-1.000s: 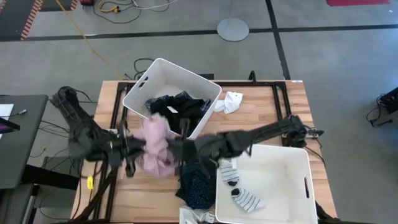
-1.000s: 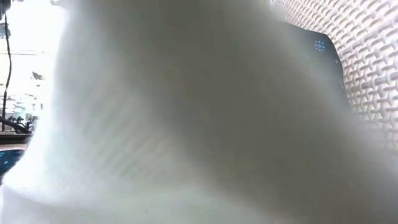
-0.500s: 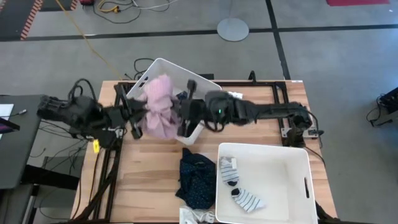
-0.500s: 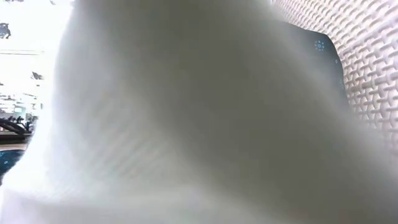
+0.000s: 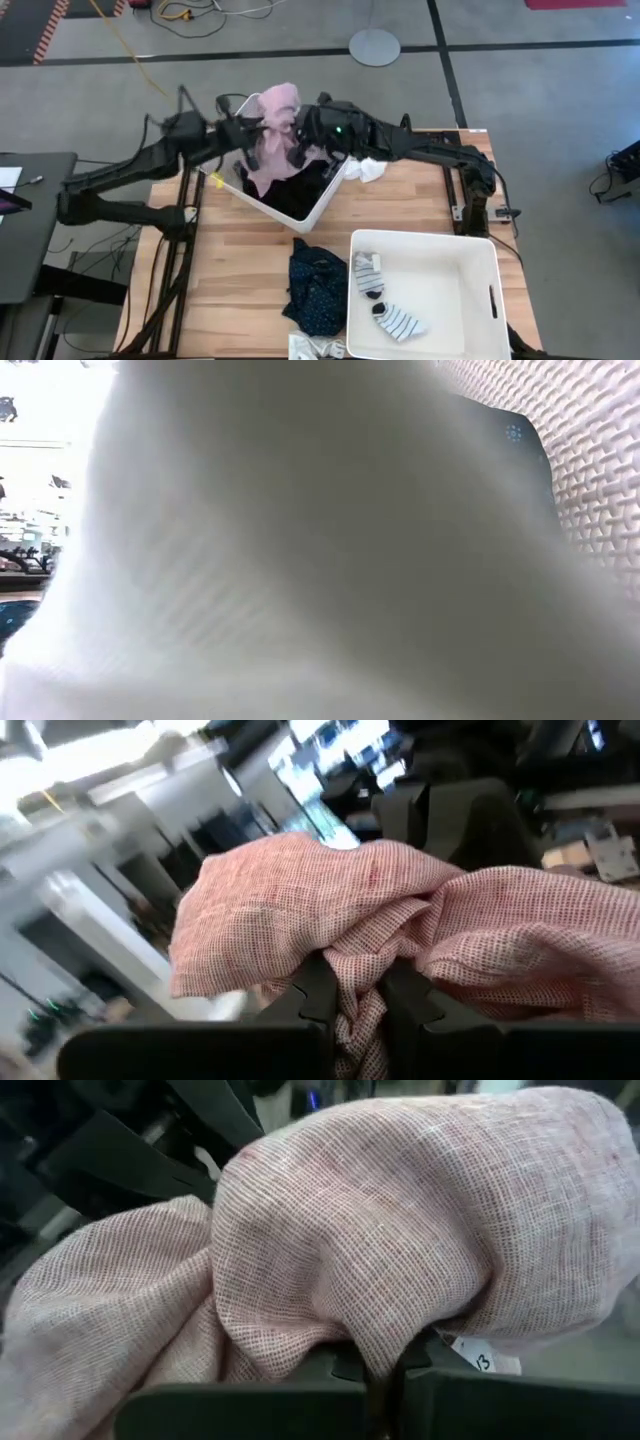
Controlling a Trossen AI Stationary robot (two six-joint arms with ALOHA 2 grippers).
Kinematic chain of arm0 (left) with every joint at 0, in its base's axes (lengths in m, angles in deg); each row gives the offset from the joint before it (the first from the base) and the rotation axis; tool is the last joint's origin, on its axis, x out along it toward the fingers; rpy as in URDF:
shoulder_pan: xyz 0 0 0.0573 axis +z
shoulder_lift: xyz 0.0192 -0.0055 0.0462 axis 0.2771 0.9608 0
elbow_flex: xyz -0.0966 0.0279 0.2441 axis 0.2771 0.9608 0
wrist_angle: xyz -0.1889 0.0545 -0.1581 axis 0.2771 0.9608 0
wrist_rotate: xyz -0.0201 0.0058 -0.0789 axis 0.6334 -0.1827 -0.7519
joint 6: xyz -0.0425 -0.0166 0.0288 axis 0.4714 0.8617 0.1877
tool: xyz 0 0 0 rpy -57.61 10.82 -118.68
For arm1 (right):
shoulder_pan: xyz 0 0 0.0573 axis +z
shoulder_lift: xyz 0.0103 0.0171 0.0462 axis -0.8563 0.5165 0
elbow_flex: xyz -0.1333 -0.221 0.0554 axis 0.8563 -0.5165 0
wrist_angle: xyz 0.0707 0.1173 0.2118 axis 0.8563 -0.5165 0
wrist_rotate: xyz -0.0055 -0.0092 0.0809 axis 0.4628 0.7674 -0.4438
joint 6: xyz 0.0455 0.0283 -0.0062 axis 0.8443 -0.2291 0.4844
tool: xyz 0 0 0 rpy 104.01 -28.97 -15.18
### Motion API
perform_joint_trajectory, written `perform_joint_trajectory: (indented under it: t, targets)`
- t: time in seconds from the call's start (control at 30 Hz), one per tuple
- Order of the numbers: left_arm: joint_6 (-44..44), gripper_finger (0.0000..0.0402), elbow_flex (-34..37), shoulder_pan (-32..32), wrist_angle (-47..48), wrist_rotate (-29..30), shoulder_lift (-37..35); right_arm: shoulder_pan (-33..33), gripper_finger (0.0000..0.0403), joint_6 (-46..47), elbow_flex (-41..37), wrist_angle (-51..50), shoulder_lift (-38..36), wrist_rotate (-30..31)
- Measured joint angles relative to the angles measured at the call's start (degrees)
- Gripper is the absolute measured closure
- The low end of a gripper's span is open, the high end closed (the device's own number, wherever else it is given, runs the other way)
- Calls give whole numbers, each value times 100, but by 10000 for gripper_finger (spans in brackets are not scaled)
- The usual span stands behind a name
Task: Sort clothes
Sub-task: Put the pink shirt into the top white laundry bin
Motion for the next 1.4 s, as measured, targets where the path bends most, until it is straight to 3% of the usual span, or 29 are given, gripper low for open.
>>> perform_joint_trajectory:
  t: [0.27,0.43,0.67,0.8,0.93,1.13,1.4]
  targets:
    - [1292,372,0,1606,759,-1849,1040,-548,358,1411,-2,-1847,26,-746]
    - [1849,355,26,2089,1262,-1975,1758,-619,337,1521,13,-2702,-17,-893]
    - [2395,248,22,2300,1434,-2086,2117,-422,304,1175,4,-3197,-4,-900]
    - [2691,193,13,2286,1414,-2291,1908,-240,287,932,4,-2917,-4,-902]
    - [2864,166,13,2289,1409,-2581,1437,-43,274,613,4,-2461,-4,-902]
    - [2846,162,13,2260,1404,-2975,472,160,250,499,8,-1745,39,-902]
    - [2851,162,11,1911,1747,-3672,-742,144,232,1023,2,-1051,468,-897]
